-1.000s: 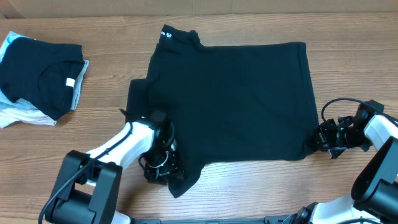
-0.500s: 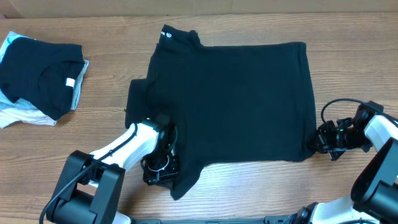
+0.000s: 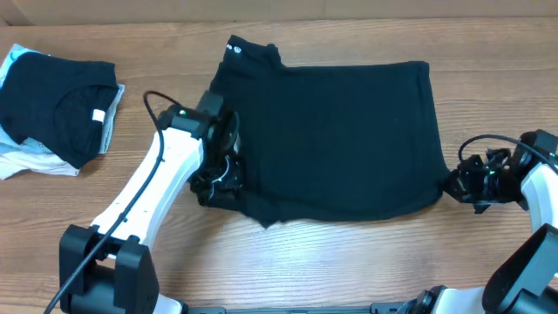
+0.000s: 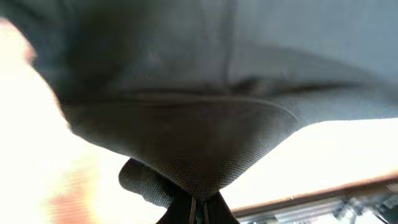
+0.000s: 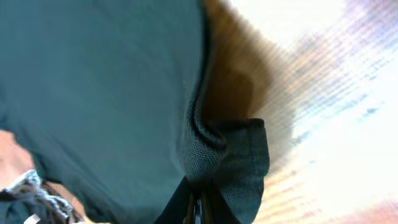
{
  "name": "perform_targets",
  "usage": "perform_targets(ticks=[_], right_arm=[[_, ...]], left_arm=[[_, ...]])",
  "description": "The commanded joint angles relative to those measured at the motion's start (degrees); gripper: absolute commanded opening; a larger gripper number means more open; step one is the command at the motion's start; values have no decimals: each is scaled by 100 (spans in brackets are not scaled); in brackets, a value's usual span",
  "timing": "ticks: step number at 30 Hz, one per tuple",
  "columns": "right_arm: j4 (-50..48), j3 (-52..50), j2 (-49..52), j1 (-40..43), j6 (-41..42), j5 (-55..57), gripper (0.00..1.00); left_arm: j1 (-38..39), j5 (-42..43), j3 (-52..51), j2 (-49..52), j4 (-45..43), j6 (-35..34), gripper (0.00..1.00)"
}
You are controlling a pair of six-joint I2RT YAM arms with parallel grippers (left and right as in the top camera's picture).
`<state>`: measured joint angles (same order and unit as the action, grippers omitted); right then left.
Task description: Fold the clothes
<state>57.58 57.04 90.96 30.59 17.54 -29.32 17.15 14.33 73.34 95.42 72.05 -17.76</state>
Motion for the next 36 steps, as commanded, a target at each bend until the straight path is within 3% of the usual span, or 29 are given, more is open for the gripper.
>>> perform_targets(ticks=[1, 11, 17, 21, 26, 28, 34, 36], right_arm=[[-354, 120, -81, -127, -122, -664, 4], [-1298, 118, -79, -140, 859, -557, 4], [-1204, 118, -79, -138, 1773, -483, 4], [-1045, 118, -81, -129, 1700, 42, 4], [103, 118, -81, -72, 896, 374, 4], [584, 118, -79, -50, 769, 1224, 4], [564, 118, -81, 35, 772, 1923, 4], [348, 118, -79, 35, 739, 1825, 11]], left_arm=[[-33, -855, 98, -59, -221, 280, 4], [-111, -1279, 101, -59, -1255, 278, 4], [-63, -1388, 98, -59, -1834, 278, 4], [-103, -1495, 101, -59, -1985, 247, 4], [-122, -1139, 186, -61, -1296, 238, 4], [-122, -868, 275, -61, -750, 243, 4], [-103, -656, 295, -61, -24, 280, 4], [-98, -656, 295, -61, 63, 282, 4]])
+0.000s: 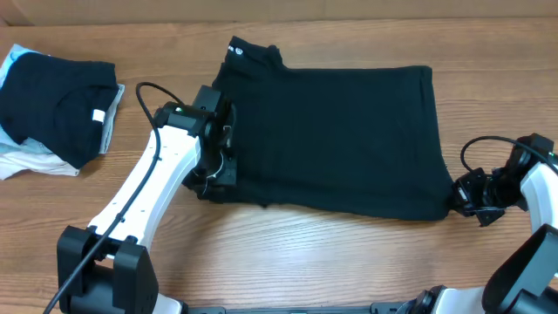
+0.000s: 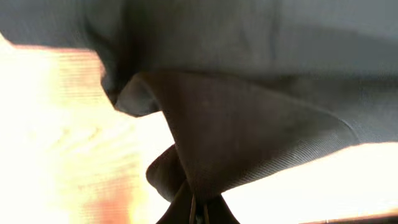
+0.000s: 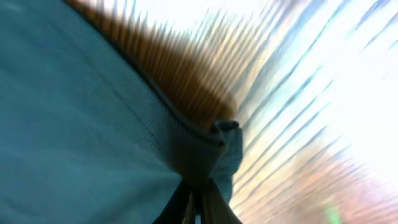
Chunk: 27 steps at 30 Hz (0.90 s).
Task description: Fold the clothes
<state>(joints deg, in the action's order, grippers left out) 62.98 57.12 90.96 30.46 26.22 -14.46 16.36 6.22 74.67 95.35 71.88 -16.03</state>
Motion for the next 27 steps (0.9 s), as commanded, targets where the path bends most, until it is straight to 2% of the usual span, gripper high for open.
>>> perform_targets(ticks=[1, 2, 3, 4, 7, 10, 12, 13, 16, 22, 25, 27], right_arm=[[-269, 109, -79, 39, -284, 223, 22], [-293, 109, -79, 35, -372, 151, 39], [-306, 107, -79, 37, -378, 90, 62], [-302, 107, -79, 37, -380, 68, 69], [-221, -26, -79, 37, -378, 72, 72], [-275, -505, -79, 37, -372, 74, 68], [-358, -782, -79, 48, -350, 72, 52], [-361, -866, -79, 48, -345, 70, 49], [-358, -1099, -79, 48, -221, 57, 54], [-876, -1493, -79, 42, -225, -308, 54], [-1058, -1512, -79, 42, -286, -308, 42], [-1130, -1512, -79, 42, -420, -326, 30]], left_arm=[[-20, 155, 162, -55, 92, 109, 4], [-20, 157, 162, -55, 83, 107, 4], [-20, 179, 162, -55, 70, 109, 4], [-20, 205, 162, -55, 42, 109, 4], [-20, 350, 162, -55, -48, 109, 4], [-20, 352, 162, -55, -57, 109, 4], [-20, 350, 162, -55, -68, 129, 4], [-20, 352, 162, -55, -74, 129, 4], [-20, 350, 162, -55, -79, 129, 4], [-20, 350, 162, -55, -208, 131, 4], [-20, 354, 162, -55, -210, 181, 4], [-20, 352, 162, -55, -203, 192, 4]])
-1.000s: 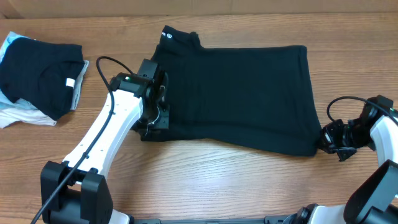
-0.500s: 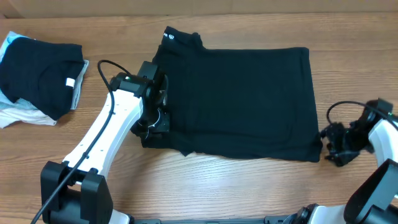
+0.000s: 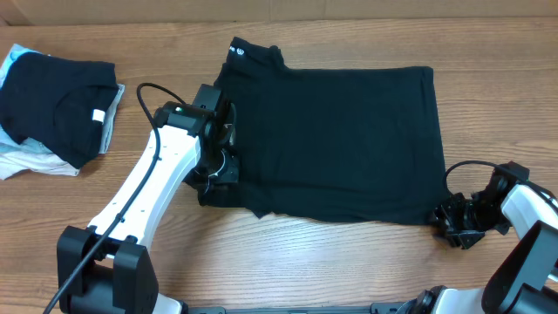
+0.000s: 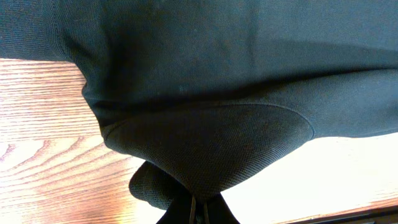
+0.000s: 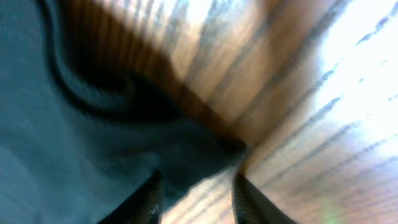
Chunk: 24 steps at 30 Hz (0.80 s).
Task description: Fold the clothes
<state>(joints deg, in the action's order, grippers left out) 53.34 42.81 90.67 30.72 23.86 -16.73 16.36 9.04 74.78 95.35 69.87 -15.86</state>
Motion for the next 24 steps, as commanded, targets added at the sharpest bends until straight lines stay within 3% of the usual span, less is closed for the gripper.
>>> perform_targets(ticks=[1, 3, 16, 24], right_arm=[[-164, -81, -50, 15, -245, -96, 20], [-11, -66, -50, 15, -273, -98, 5], [1408, 1108, -52, 15, -461, 79, 4], [629, 1379, -52, 15, -238, 157, 4]], left_arm=[[-20, 70, 151, -55, -2, 175, 4], [-11, 96, 151, -55, -7, 173, 4], [-17, 111, 151, -55, 151, 175, 4], [-35, -9, 267, -55, 57, 173, 4]])
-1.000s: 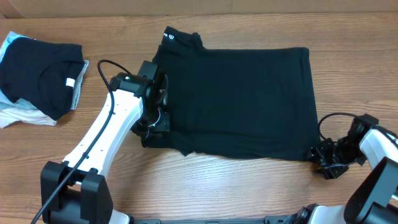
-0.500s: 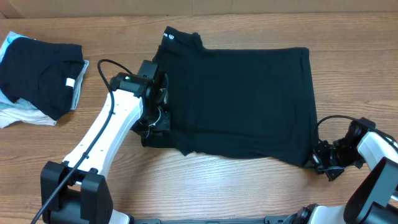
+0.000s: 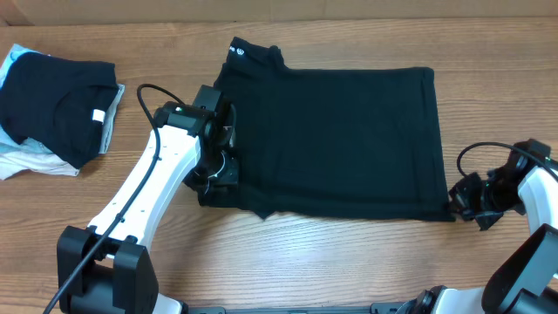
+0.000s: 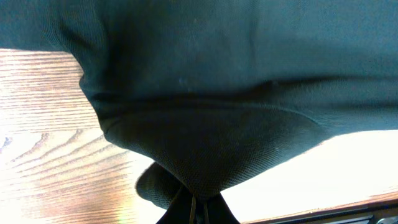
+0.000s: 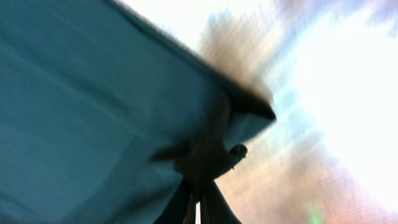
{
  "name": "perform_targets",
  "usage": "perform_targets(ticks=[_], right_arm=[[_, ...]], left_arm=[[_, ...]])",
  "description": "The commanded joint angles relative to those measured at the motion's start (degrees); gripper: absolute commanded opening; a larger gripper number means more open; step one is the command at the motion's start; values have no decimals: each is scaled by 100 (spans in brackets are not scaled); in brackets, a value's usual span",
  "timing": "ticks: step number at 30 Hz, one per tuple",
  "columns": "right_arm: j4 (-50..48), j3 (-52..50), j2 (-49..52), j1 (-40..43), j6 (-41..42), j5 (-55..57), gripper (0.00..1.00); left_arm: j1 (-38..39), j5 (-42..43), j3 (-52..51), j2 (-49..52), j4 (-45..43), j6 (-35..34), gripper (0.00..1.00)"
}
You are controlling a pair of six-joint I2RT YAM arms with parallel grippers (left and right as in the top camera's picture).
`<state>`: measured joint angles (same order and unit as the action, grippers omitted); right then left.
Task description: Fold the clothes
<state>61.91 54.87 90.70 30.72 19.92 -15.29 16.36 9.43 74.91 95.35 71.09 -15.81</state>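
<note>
A black shirt (image 3: 331, 131) lies spread flat mid-table, its collar with a white label (image 3: 237, 50) at the far left. My left gripper (image 3: 218, 179) is shut on the shirt's near-left corner; in the left wrist view the fabric (image 4: 205, 149) bunches into the closed fingertips (image 4: 196, 208). My right gripper (image 3: 460, 199) is shut on the near-right corner, and the blurred right wrist view shows cloth (image 5: 93, 93) pinched at the fingertips (image 5: 200, 202). The near hem (image 3: 349, 214) is slightly wavy.
A stack of folded clothes (image 3: 54, 106), dark on top with white beneath, sits at the far left of the wooden table (image 3: 305, 262). Cables loop off both wrists.
My right gripper was open just off the near-right corner, closer to the table's front. Now it is shut on that corner, a little further right and back. The left arm has barely moved.
Both grippers first held the near corners, with the near hem bunched by the left one. Then the right gripper sat further out and the hem lay straighter. Later the right gripper stood open beside the corner; now it grips it again.
</note>
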Motion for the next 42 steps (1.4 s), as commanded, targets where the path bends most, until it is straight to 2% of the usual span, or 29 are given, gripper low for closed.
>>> perform_targets(ticks=[1, 7, 23, 36, 42], right_arm=[[-378, 175, -52, 15, 151, -122, 4], [-997, 173, -52, -46, 157, -671, 4], [-1554, 173, -52, -188, 588, -691, 4], [-2354, 173, -52, -592, 752, -584, 5], [-2385, 173, -52, -592, 885, -431, 5]], left_arm=[[-35, -105, 317, -55, -94, 168, 4], [-35, -439, 470, -52, -564, 439, 4], [-31, -1005, 389, 17, -1460, 817, 4], [-107, -1176, 387, 581, -1377, 791, 4], [-273, -1427, 387, 656, -1613, 651, 4]])
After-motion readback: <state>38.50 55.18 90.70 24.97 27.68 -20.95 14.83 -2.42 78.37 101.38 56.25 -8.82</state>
